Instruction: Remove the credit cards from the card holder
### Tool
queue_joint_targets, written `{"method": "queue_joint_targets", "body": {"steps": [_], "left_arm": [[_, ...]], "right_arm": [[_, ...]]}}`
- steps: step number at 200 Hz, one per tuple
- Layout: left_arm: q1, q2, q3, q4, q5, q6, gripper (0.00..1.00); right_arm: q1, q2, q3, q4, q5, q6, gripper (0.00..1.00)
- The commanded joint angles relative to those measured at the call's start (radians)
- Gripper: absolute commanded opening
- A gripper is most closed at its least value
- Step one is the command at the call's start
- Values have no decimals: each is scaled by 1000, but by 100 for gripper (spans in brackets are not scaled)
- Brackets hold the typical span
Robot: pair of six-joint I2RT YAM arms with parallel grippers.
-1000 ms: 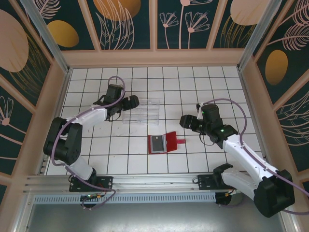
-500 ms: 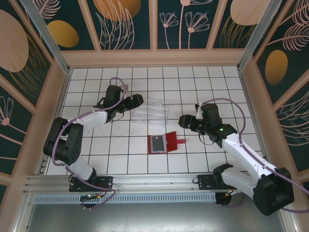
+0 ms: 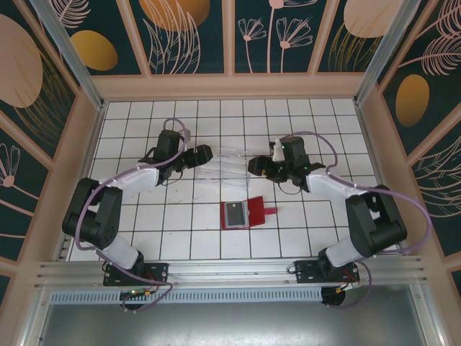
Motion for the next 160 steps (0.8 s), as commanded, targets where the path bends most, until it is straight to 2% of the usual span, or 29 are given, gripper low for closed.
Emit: {"method": "queue_joint_targets", "body": {"steps": [1,60,93,109,130,146,160], "left_arm": [[-1,23,-14,52,74,11,88],[-1,42,-37,126,160,-30,87],[-2,21,-66,155,176,-58,86],[-3,-3,-71,127,147,-48,86],[-2,-52,-60,40,61,-15,85],[-2,-101,-58,-17,19,-3,83],[-3,-145,-69,-50,7,-13,79]], "right_arm": [[-5,71,70,94,-70,12,69],[-23,216,204,92,-96,-15,69],[-37,246,265,16,-75,-71,69],[-45,227,276,-41,-53,-98,69],[-47,154,268,-118,54,-130,69],[-46,85,254,-170,126,-137,68],[-39,22,230,-202,139,-129,66]]}}
